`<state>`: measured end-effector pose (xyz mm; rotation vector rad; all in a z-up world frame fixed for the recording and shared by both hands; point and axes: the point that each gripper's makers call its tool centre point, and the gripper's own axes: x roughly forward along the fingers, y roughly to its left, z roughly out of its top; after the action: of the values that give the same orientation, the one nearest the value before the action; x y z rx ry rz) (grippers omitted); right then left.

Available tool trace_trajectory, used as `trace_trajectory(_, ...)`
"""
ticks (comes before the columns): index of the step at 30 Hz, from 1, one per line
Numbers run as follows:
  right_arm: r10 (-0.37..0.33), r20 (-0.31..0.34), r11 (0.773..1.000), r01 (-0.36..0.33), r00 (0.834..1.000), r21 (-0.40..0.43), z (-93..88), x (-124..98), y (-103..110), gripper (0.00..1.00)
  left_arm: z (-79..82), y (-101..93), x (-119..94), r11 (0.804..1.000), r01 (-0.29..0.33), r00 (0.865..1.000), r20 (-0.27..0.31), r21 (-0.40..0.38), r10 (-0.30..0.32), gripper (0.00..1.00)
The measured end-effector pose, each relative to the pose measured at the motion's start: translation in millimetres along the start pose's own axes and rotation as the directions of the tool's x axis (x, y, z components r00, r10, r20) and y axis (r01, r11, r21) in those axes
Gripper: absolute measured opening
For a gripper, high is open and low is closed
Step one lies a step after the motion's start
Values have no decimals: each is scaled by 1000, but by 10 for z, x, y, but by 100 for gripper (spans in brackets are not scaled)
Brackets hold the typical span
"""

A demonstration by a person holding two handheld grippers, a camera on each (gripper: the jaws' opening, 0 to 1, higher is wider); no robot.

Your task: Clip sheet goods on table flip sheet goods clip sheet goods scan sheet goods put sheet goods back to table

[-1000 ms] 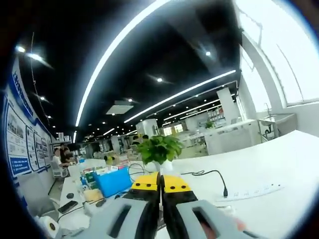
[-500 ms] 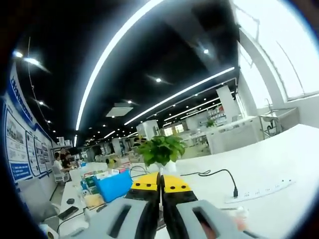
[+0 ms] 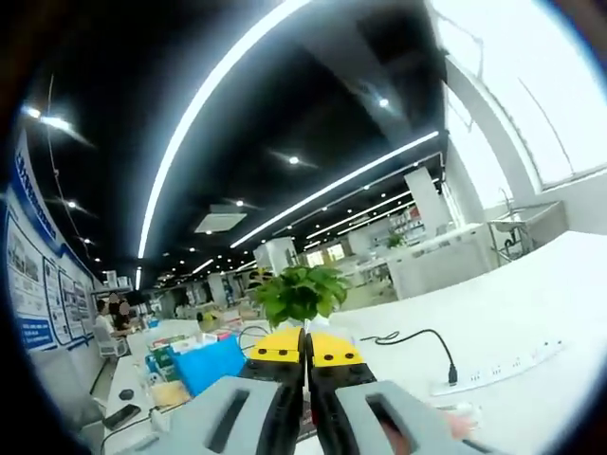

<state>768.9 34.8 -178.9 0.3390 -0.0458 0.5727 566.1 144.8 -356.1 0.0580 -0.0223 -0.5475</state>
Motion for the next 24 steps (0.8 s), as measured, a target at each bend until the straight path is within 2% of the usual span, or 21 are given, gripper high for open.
trace_trajectory(8,-4,20,1000,4,1000,-12,-54,195,77,0,15,10,-15,1000,-3,1000,7,-10,3,43)
trace_trajectory(10,-14,25,998,15,1000,-53,-74,221,73,0,19,-3,-16,1000,1,1000,9,-7,-1,43)
trace_trajectory(12,-42,58,989,50,997,-137,-47,230,45,0,17,-3,-16,1000,0,1000,10,-8,0,43)
trace_trajectory(16,-57,69,990,65,996,-122,-95,280,63,0,28,7,-22,1000,-1,1000,13,-17,2,43)
trace_trajectory(24,-68,72,984,79,995,-158,-206,392,102,0,27,-13,-17,1000,8,1000,15,-18,-8,43)
